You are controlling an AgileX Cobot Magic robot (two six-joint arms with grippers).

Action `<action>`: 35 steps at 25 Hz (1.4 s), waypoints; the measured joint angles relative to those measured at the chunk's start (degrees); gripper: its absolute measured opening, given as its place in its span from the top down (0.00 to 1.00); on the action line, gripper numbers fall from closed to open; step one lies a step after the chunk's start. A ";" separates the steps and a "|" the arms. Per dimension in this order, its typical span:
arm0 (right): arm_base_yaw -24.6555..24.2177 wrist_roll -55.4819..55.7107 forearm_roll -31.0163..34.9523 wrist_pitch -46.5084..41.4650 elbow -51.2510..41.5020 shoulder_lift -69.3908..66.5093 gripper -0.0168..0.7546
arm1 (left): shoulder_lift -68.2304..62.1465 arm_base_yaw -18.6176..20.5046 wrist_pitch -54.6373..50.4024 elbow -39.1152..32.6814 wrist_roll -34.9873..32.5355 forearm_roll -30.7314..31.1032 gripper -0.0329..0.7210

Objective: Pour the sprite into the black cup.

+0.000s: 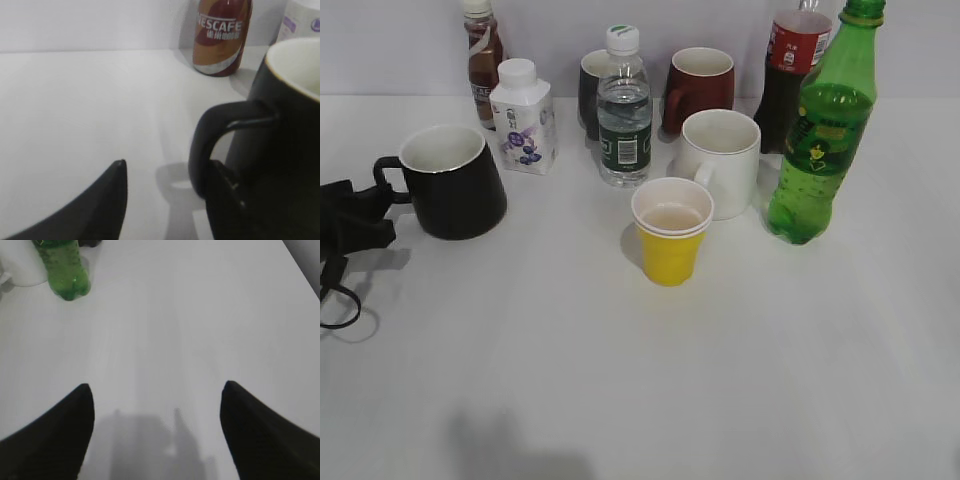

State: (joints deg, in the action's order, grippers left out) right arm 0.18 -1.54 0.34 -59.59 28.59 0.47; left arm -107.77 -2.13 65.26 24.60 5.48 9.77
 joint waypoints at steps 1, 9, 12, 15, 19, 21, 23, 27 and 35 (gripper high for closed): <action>0.00 0.00 0.00 0.00 0.00 0.00 0.22 | -0.18 0.00 0.00 0.43 0.00 0.77 0.44; 0.00 0.00 0.00 0.00 0.00 0.00 0.22 | -0.54 -2.74 -4.44 5.28 0.00 0.28 0.49; 0.00 0.00 0.00 0.00 0.00 0.00 0.22 | -2.13 -3.15 -5.58 7.57 0.00 -0.69 0.60; 0.00 0.00 0.00 0.00 0.00 0.00 0.22 | -3.88 -3.21 -5.93 9.47 0.06 -0.68 0.72; 0.00 0.00 0.34 0.00 0.00 0.00 0.22 | -4.26 -3.32 -5.10 9.74 0.27 -0.86 0.87; 0.00 0.00 1.29 0.00 0.00 0.00 0.22 | -4.31 -3.32 -4.80 9.74 0.22 -0.87 0.87; 0.00 -0.13 3.61 0.10 0.00 0.00 0.22 | -4.12 -3.32 -4.75 9.68 0.22 -0.87 0.87; 0.00 -0.68 5.51 5.34 0.85 -1.84 0.22 | -1.04 -3.32 -7.43 9.33 -0.48 -0.58 0.88; 0.00 -5.75 5.75 50.88 0.69 -19.21 0.22 | 6.53 -3.32 -7.80 9.13 -0.68 3.80 0.88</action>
State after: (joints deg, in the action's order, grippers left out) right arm 0.18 -7.30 6.09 -8.71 29.28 -18.73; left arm -101.24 -5.45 57.46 33.73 4.80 13.57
